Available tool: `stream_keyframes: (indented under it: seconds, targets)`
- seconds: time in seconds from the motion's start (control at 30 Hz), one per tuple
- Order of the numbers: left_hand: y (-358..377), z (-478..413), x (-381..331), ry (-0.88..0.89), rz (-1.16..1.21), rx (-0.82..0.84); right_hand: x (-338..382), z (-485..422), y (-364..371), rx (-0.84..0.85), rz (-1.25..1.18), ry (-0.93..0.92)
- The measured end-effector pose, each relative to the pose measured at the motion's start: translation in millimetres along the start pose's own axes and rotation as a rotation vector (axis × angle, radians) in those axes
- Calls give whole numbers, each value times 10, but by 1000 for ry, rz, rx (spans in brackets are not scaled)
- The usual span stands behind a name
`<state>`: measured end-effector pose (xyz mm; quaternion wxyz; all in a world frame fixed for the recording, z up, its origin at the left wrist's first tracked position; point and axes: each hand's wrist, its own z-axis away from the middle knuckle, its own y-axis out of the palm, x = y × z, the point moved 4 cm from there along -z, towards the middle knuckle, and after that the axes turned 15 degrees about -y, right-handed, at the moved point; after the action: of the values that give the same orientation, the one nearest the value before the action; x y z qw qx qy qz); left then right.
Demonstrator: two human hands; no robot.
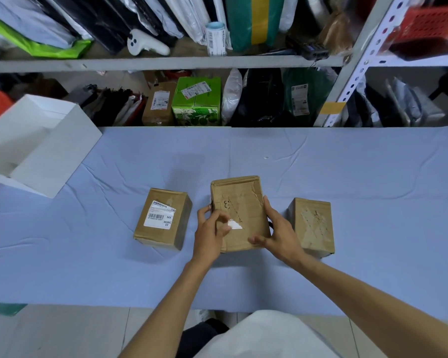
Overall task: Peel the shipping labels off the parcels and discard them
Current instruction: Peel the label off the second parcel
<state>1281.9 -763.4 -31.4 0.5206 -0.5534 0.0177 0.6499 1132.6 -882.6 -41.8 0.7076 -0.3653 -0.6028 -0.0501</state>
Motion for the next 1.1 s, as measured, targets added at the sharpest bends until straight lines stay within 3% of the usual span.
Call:
stream_keyframes:
  seconds: [1.1]
  targets:
    - [79, -39, -54, -58, -59, -18, -38, 38, -19, -4, 6, 13]
